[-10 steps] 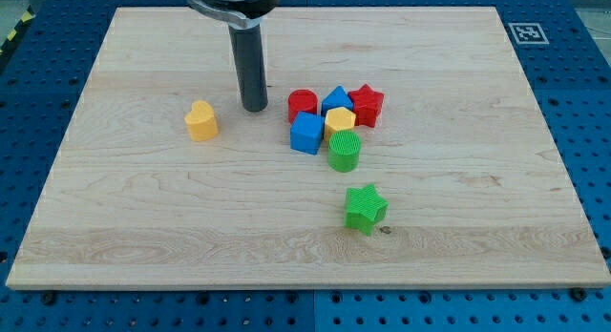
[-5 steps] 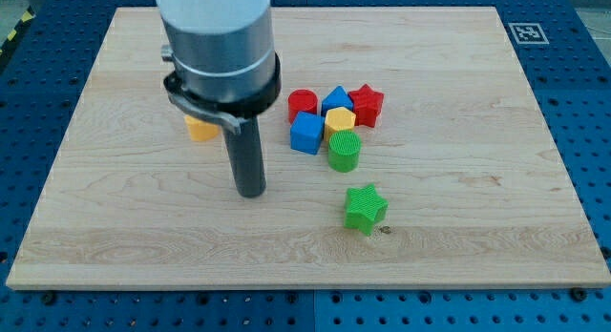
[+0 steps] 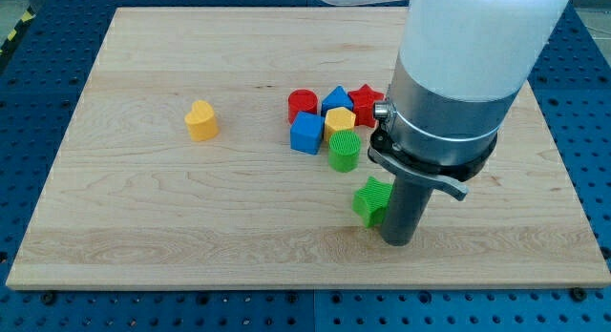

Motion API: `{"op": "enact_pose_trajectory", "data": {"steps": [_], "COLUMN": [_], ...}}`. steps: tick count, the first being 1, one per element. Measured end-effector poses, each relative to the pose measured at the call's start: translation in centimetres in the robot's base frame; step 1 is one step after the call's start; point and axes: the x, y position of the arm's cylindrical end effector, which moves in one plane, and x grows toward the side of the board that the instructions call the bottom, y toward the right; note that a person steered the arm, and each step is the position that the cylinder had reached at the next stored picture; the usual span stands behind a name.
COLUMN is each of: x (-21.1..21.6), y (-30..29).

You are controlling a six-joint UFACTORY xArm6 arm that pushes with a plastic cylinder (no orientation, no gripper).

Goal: Push the green star to the bottom right of the green circle

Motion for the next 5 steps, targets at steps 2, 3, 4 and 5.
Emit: {"op": "enact_pose_trajectory", "data": {"steps": [2, 3, 4, 5], "x": [0.5, -0.9, -1.9, -2.3], "y": [-2.1, -2.1, -1.7, -1.6]}}
